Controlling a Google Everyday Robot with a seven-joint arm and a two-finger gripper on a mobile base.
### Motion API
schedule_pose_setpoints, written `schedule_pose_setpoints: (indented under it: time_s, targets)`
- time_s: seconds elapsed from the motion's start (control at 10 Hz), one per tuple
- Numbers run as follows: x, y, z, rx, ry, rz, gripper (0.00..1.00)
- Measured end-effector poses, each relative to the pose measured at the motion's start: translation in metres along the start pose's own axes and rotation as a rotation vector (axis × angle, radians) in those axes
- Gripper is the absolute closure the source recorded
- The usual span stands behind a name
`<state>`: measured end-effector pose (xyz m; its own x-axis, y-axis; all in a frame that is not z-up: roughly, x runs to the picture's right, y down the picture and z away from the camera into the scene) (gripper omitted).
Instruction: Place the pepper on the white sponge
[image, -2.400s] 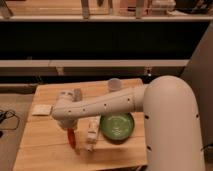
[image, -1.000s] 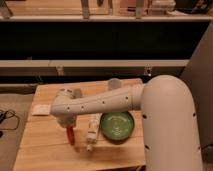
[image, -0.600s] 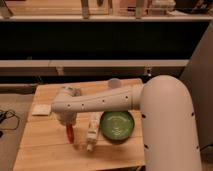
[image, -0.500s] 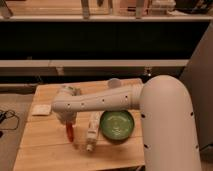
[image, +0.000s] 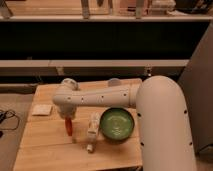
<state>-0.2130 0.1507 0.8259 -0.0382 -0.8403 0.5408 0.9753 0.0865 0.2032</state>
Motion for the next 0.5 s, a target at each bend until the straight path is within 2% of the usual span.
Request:
schedule_pose_setpoints:
  time_s: [0.5]
  targets:
    - [0.019, -0.018, 0.005, 0.031, 0.000, 0.010, 1.00]
